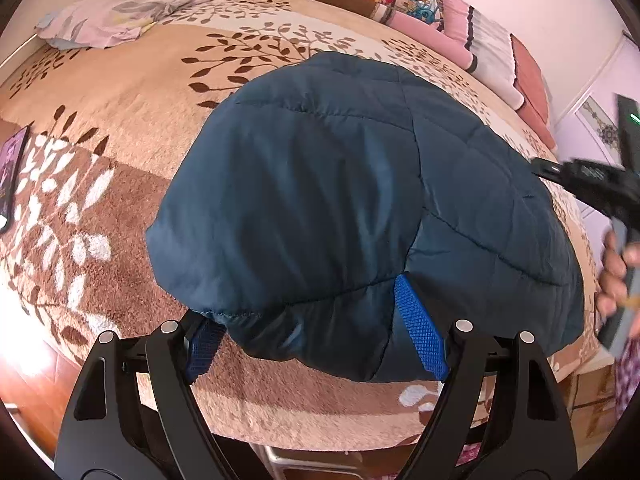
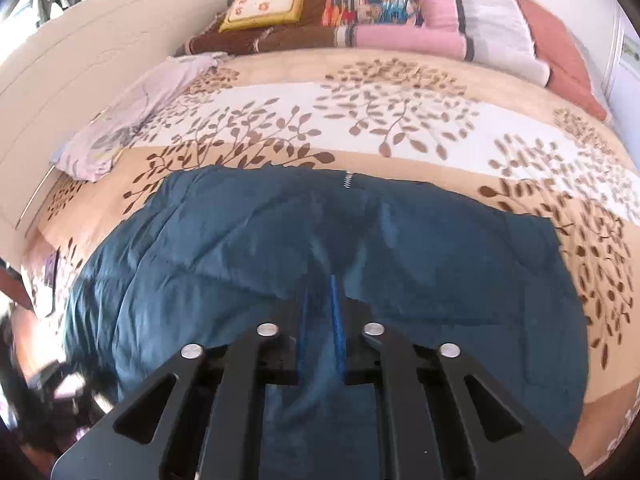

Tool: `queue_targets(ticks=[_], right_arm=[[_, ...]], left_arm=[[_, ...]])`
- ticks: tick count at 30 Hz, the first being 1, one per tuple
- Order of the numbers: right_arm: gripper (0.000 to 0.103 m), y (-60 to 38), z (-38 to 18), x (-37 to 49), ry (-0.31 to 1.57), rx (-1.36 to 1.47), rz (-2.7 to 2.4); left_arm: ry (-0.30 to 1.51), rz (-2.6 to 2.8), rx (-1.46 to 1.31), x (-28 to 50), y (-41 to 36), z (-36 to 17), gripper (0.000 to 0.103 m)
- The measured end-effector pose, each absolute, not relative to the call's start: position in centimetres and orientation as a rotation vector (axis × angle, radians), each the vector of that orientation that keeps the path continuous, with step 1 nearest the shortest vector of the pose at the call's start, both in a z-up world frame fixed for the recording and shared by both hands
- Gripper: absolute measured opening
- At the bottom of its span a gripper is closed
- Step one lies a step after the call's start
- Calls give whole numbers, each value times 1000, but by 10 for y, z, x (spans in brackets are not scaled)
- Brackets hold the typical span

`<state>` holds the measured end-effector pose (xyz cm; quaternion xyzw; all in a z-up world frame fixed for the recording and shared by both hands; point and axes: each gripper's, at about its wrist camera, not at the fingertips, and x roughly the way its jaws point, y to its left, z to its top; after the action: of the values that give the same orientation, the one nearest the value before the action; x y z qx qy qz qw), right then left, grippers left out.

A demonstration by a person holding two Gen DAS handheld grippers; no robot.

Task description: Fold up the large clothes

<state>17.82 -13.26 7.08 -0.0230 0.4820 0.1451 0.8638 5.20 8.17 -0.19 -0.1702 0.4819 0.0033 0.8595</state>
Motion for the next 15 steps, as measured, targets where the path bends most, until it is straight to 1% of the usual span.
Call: queue_targets(ticks=[6,15], right_arm=[[3,-125,27,220,1156,15,246],[1,-133,-10,240,1260,158,263]], left_arm=[[1011,-5,-365,53,83,-5,80],[1003,-18,-392,56,84,-8,82]])
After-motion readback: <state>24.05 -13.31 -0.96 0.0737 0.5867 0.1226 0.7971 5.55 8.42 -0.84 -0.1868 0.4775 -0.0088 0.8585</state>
